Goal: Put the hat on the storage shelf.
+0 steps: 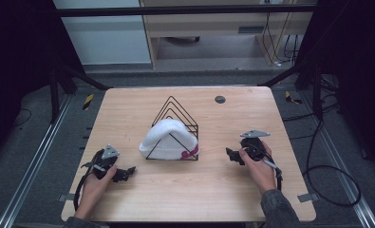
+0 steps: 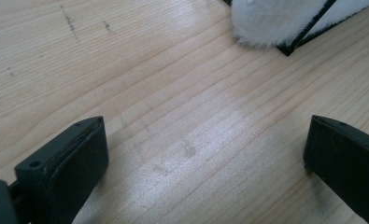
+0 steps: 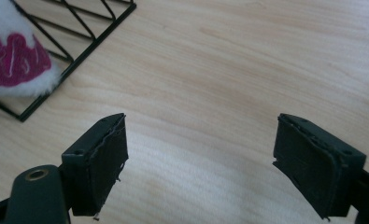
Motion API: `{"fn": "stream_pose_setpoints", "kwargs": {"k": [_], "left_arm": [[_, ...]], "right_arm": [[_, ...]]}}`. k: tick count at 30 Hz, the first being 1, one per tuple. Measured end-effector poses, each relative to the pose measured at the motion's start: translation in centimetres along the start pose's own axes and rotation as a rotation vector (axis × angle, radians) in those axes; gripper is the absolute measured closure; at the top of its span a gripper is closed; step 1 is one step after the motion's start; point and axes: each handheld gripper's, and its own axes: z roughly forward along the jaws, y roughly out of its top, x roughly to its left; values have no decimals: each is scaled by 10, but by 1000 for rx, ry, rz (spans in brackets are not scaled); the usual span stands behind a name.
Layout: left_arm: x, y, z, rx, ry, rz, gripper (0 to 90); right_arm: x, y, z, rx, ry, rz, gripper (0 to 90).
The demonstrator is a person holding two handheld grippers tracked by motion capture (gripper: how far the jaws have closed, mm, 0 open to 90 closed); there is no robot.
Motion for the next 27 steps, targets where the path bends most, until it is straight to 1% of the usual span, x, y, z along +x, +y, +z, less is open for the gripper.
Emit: {"fn": "stream_pose_setpoints", "kwargs": {"k": [1, 2, 4, 5, 9, 15, 16, 20, 21, 23, 24, 25, 27], "left_arm": [[0, 0, 0, 0, 0, 0, 0], [0, 0, 0, 0, 0, 1, 0], [0, 0, 0, 0, 0, 1, 0], [0, 0, 0, 1, 0, 1, 0], [0, 0, 0, 1, 0, -1, 0], [0, 0, 0, -1, -1, 1, 0], [0, 0, 0, -1, -2, 2, 0], [0, 0, 0, -1, -4, 3, 0], [0, 0, 0, 0, -3, 4, 0], [0, 0, -1, 1, -6, 5, 0], [0, -1, -1, 0, -4, 5, 0], [0, -1, -1, 0, -5, 5, 0], [0, -1, -1, 0, -7, 5, 0]], "right_arm": [[0, 0, 0, 0, 0, 0, 179], [2, 2, 4, -7, -11, 2, 178], [3, 2, 6, -6, -11, 1, 175], [4, 3, 10, 7, -12, -1, 162], [8, 3, 17, 16, -23, -10, 134], [12, 5, 25, 19, -36, 6, 121], [13, 6, 28, 17, -30, 18, 122], [14, 5, 30, 20, -36, 28, 119], [15, 3, 33, 21, -44, 40, 116], [16, 2, 34, 23, -47, 45, 116], [17, 1, 37, 30, -56, 36, 111], [18, 0, 38, 35, -59, 38, 111], [18, 0, 39, 36, -54, 42, 111]]}}
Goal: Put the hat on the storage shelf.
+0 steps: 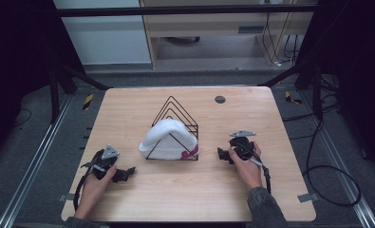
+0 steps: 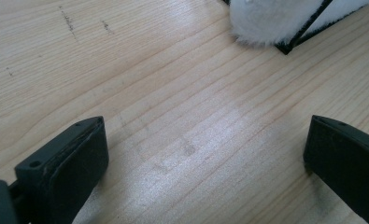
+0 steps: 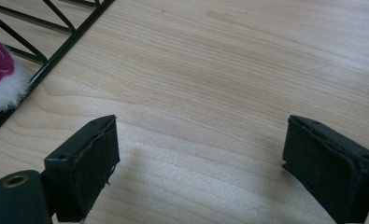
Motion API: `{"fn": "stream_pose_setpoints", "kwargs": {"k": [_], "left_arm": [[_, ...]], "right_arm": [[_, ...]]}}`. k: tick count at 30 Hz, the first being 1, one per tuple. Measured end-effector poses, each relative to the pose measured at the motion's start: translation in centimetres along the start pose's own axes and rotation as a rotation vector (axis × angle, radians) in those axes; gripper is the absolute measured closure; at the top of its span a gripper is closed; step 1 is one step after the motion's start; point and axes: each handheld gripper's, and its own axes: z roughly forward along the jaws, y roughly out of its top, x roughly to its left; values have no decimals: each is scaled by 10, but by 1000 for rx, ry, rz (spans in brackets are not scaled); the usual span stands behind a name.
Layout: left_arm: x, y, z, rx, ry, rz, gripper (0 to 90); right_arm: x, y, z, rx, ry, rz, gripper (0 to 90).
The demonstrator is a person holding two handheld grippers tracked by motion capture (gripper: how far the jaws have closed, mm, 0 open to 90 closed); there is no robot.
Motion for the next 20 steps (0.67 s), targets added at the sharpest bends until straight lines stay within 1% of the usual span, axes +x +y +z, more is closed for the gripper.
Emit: {"fn": "stream_pose_setpoints", "kwargs": {"k": [3, 5, 6, 7, 10, 16, 20], "left_arm": [[0, 0, 0, 1, 0, 1, 0], [0, 0, 0, 1, 0, 1, 0], [0, 0, 0, -1, 0, 0, 0], [0, 0, 0, -1, 0, 1, 0], [0, 0, 0, -1, 0, 0, 0], [0, 0, 0, -2, 0, 0, 0], [0, 0, 0, -3, 0, 0, 0]], "right_arm": [[1, -2, 3, 5, -12, -2, 109], [1, -4, 4, 5, -10, 2, 106], [1, -5, 4, -1, -19, -1, 106], [2, -6, 5, -11, -33, -22, 102], [3, -8, 6, -22, -40, -28, 90], [6, -12, 2, -22, -36, -27, 91], [8, -13, 1, -26, -49, -14, 90]]}}
